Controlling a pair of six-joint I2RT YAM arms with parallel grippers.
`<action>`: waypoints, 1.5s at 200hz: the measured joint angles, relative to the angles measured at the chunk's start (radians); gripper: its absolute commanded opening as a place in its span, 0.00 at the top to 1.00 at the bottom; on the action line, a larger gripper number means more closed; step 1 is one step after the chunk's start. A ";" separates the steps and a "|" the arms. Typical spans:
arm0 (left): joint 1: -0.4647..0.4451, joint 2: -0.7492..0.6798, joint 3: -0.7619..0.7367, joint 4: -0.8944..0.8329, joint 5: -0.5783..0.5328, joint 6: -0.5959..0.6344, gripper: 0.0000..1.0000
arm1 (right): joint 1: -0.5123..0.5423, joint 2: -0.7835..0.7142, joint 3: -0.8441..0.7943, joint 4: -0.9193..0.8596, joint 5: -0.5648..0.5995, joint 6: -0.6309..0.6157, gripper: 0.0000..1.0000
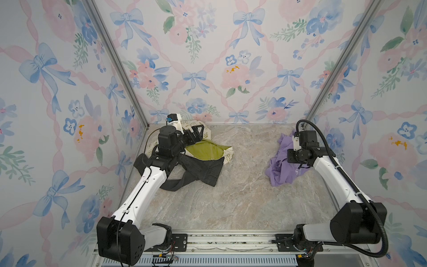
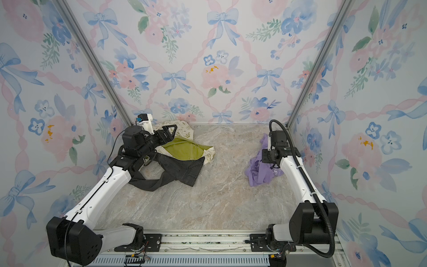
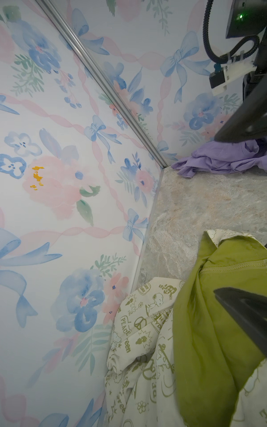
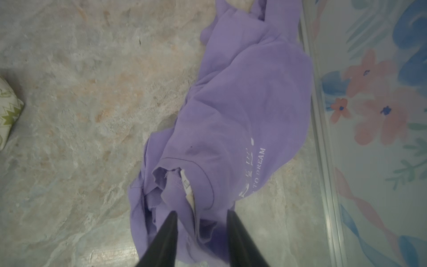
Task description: Pick out a specific cloth from the pile
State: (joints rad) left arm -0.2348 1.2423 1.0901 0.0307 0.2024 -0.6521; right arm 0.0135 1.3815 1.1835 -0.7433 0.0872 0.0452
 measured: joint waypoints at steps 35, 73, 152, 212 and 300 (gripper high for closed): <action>0.000 0.022 0.000 0.002 0.007 -0.005 0.02 | 0.000 -0.087 0.000 -0.011 -0.047 0.019 0.13; 0.000 0.027 -0.002 0.005 0.005 -0.003 0.02 | 0.000 -0.132 0.084 0.037 -0.097 0.038 0.10; 0.024 -0.092 -0.126 0.041 -0.154 0.085 0.02 | 0.000 -0.280 0.018 0.387 -0.132 0.105 0.03; 0.032 -0.296 -0.441 0.295 -0.351 0.245 0.02 | 0.000 -0.407 -0.251 0.569 -0.069 0.108 0.03; 0.060 -0.280 -0.787 0.536 -0.549 0.441 0.02 | 0.000 -0.472 -0.760 0.923 0.123 0.149 0.03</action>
State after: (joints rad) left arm -0.1753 0.9623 0.3027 0.5671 -0.3462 -0.2108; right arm 0.0135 0.9100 0.4236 0.1795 0.2104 0.1940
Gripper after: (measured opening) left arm 0.979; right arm 0.970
